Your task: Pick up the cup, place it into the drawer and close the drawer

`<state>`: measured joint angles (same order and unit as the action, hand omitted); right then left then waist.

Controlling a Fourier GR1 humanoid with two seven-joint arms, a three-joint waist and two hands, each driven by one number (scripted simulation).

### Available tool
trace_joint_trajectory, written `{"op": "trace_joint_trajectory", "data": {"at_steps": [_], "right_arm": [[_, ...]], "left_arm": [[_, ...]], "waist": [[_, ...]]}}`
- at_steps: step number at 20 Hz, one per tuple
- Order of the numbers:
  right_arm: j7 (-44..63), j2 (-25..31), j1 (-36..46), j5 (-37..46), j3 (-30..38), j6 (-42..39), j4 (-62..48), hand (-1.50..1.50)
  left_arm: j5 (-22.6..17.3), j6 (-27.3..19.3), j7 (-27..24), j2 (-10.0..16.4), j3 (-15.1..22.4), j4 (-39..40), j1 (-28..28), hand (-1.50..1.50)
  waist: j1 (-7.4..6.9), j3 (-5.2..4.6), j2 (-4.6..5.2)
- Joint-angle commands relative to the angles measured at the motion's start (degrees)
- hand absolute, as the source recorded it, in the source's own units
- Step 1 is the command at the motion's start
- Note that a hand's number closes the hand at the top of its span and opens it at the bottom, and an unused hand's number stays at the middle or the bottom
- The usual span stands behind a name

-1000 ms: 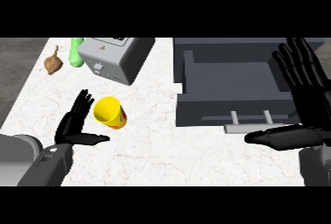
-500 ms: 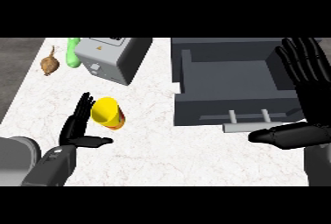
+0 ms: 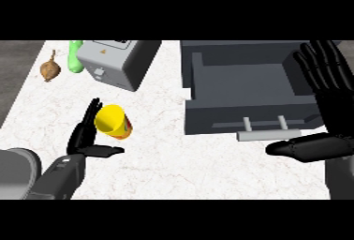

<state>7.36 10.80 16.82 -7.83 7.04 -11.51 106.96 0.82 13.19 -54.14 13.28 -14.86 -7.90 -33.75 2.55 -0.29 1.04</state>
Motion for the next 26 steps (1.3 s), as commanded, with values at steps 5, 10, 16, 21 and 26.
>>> {"op": "trace_joint_trajectory", "data": {"at_steps": [5, 10, 16, 21, 26], "right_arm": [[1.9, 0.7, 1.1, -0.3, 0.3, 0.1, 0.7, -1.5], [-1.4, -0.3, 0.1, 2.1, -0.6, 0.6, -1.2, -1.5], [0.0, 1.3, 1.2, 0.6, 1.0, -0.2, -1.6, -1.5], [-1.3, 0.8, -1.8, -0.2, 1.4, -0.7, -0.1, -1.5], [-1.7, -0.4, -2.8, 2.5, -0.4, 0.6, 0.5, -1.5]], "left_arm": [[-0.3, 7.4, -1.7, -1.4, -0.4, 0.9, -1.7, -1.5], [1.6, 7.0, -9.0, -2.8, 1.5, -2.5, 0.5, 1.5], [0.9, -10.0, -11.9, -3.8, -1.0, -4.8, -1.7, 1.5], [-3.2, -1.7, -14.6, -3.3, -4.5, -6.3, -1.6, 1.5], [-6.1, -4.0, -16.4, -3.7, -7.6, -8.8, 0.3, 1.5]], "waist": [[0.6, -0.07, 0.21], [0.08, -0.06, 0.32], [0.01, 0.02, 0.06], [-0.59, 0.09, -0.31], [-1.34, 0.14, -0.57]]}}
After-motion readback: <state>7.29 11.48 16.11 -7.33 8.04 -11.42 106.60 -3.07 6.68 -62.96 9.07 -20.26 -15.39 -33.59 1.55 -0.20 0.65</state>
